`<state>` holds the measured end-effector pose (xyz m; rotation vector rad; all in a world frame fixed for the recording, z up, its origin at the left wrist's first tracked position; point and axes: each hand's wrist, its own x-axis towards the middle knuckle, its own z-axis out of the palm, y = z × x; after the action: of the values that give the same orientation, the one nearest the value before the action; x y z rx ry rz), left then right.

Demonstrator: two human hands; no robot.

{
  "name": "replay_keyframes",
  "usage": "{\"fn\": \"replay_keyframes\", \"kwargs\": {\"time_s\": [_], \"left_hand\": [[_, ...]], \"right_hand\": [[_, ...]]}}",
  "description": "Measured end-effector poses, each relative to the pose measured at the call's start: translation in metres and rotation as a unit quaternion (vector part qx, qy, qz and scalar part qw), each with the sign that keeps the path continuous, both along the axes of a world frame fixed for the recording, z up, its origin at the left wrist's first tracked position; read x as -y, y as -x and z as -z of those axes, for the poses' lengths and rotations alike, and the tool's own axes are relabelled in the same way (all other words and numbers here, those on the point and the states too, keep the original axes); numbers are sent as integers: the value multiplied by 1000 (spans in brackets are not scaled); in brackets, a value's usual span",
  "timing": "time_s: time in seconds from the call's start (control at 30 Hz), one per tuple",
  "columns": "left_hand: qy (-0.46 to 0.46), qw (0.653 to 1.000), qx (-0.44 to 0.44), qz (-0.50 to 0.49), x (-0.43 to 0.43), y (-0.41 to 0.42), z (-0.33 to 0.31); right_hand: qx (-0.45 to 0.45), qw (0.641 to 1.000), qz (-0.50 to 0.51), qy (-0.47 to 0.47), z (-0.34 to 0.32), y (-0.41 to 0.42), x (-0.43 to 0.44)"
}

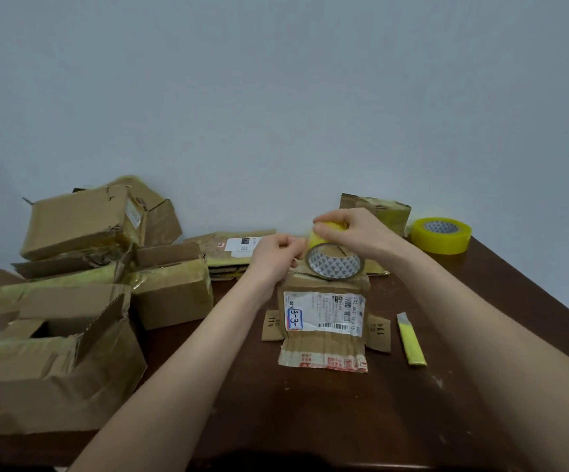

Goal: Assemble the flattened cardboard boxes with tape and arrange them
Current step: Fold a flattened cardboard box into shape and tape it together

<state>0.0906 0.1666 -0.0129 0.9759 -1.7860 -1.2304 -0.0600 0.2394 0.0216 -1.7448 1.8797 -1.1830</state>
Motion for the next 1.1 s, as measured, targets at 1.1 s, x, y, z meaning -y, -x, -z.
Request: {"fn": "replay_keyframes", "kwargs": {"time_s": [1.1], "left_hand": [[-130, 990, 33, -35, -11, -14, 67]], "right_hand": [[-111, 992, 62, -2, 15, 2, -5]]}}
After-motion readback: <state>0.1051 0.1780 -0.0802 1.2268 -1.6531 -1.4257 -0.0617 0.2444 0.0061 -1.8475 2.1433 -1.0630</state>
